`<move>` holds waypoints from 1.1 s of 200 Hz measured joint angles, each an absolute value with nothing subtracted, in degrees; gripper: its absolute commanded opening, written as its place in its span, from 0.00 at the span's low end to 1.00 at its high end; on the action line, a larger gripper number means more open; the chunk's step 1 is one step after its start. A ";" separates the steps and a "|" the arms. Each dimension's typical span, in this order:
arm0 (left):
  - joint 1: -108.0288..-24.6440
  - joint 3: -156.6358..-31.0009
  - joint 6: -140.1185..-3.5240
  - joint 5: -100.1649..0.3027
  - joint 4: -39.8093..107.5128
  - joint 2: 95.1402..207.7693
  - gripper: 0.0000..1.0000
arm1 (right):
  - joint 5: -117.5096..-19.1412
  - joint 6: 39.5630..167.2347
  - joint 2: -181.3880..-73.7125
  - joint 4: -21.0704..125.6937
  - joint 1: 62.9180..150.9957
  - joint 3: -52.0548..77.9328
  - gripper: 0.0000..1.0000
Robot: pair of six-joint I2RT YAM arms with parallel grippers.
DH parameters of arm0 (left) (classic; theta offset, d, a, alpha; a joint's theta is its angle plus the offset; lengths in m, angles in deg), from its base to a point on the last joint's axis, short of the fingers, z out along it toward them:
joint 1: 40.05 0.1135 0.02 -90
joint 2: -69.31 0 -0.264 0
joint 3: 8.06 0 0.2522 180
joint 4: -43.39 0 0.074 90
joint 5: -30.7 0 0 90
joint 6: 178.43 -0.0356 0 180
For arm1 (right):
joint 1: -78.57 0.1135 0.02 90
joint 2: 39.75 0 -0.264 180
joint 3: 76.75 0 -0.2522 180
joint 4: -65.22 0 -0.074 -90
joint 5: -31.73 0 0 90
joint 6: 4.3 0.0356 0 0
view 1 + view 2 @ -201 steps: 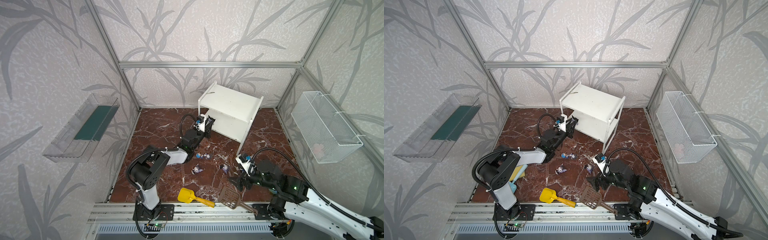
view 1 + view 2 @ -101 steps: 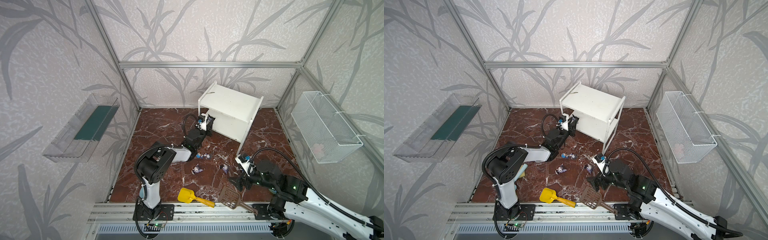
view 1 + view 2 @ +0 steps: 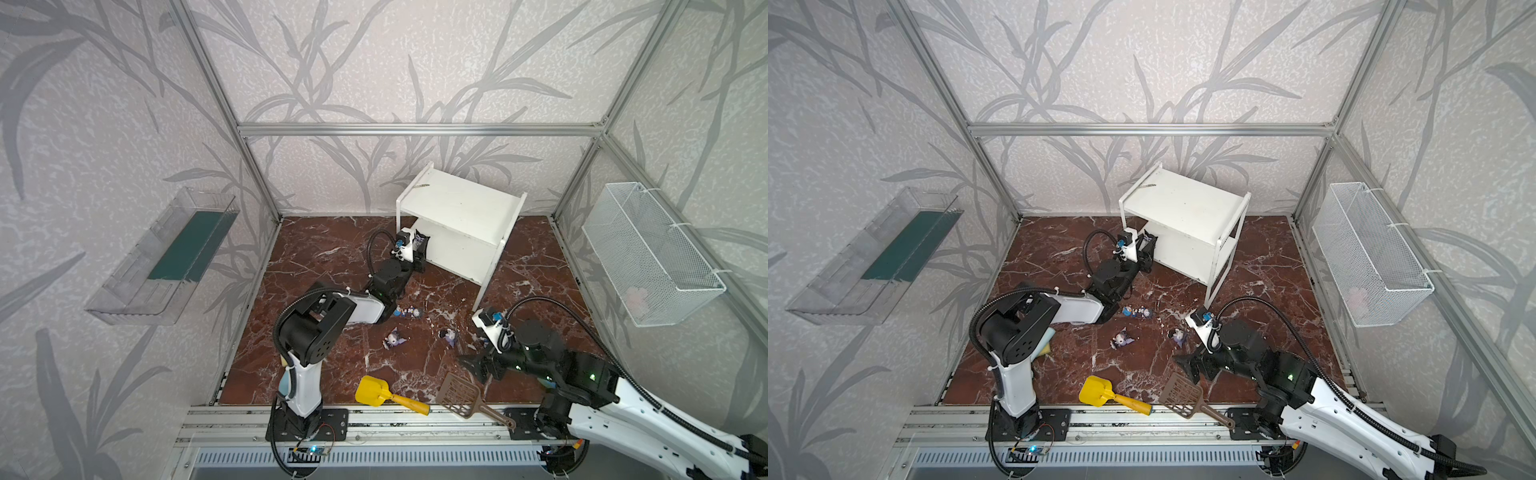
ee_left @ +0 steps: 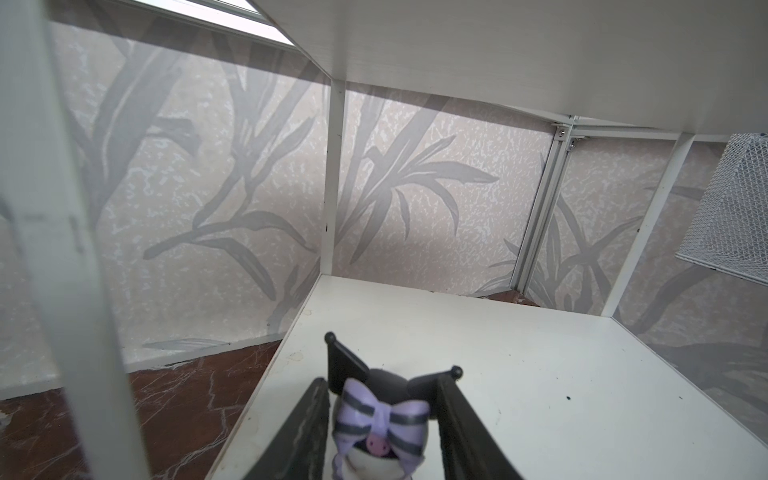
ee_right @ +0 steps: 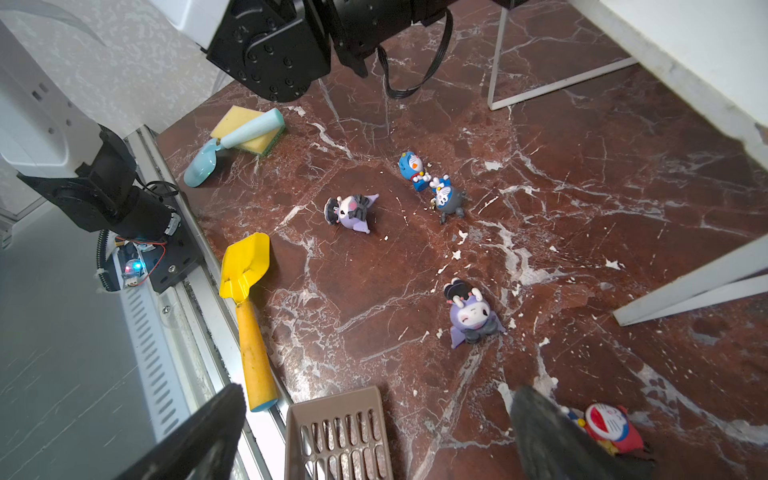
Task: Place and organize the plastic toys onto the shelf
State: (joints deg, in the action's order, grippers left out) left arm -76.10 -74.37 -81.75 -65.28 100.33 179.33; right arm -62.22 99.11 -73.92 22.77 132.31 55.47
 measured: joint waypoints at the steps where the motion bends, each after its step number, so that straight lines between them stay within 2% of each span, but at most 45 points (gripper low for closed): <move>1: -76.10 -74.37 -81.75 -65.28 100.35 179.33 0.50 | -62.22 99.11 -73.92 22.77 132.31 55.47 0.99; 32: -76.10 -74.37 -81.77 -65.39 100.57 179.35 0.56 | -62.22 99.09 -74.29 22.77 132.31 55.47 0.99; 69: -76.14 -74.37 -81.88 -65.43 101.07 179.35 0.68 | -62.28 98.91 -74.88 22.80 132.31 55.45 0.99; 132: -76.54 -73.19 -82.58 -65.48 101.25 178.74 0.70 | -61.80 99.06 -75.32 22.84 132.31 55.08 0.99; 220: -83.62 -59.14 -88.64 -70.00 101.51 167.59 0.80 | -58.24 106.82 -79.71 24.39 132.35 57.77 1.00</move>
